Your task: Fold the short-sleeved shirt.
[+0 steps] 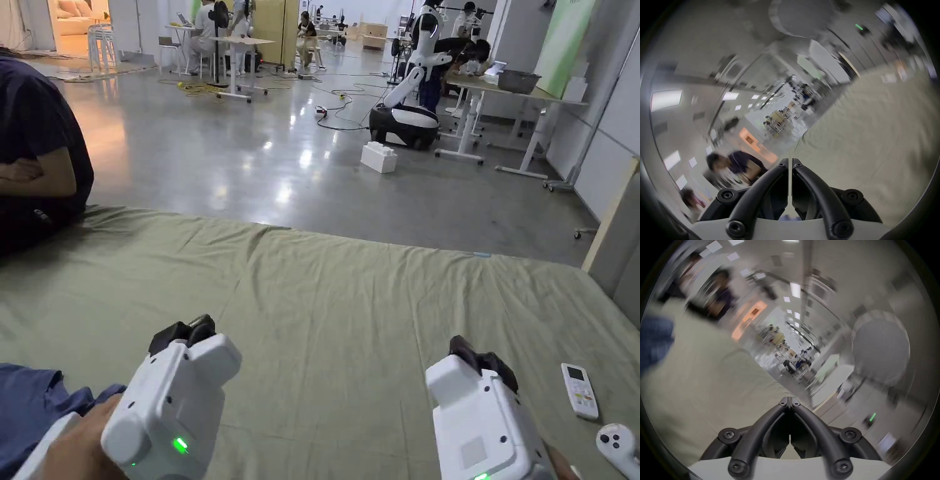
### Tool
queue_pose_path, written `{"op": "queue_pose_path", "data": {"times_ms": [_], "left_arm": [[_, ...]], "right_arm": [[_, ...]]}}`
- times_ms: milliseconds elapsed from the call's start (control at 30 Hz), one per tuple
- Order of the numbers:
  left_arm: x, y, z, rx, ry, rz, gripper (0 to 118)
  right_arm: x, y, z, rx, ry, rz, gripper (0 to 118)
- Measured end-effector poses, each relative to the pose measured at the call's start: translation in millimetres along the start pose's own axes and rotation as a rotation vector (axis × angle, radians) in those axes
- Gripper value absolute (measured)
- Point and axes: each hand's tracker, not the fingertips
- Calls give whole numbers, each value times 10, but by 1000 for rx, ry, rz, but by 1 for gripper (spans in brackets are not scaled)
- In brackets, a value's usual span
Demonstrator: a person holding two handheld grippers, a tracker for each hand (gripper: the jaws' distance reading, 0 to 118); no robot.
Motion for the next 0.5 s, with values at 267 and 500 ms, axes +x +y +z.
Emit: {"op": "queue_pose_path", "data": {"times_ms": [267, 500], "left_arm": [[-260, 46, 77, -16, 0, 167, 3], [-712, -175, -35, 36, -52, 992, 3]], "right_arm": [[76, -126, 3, 24, 36, 54, 1], [323, -184, -39, -90, -12, -694, 1]]}}
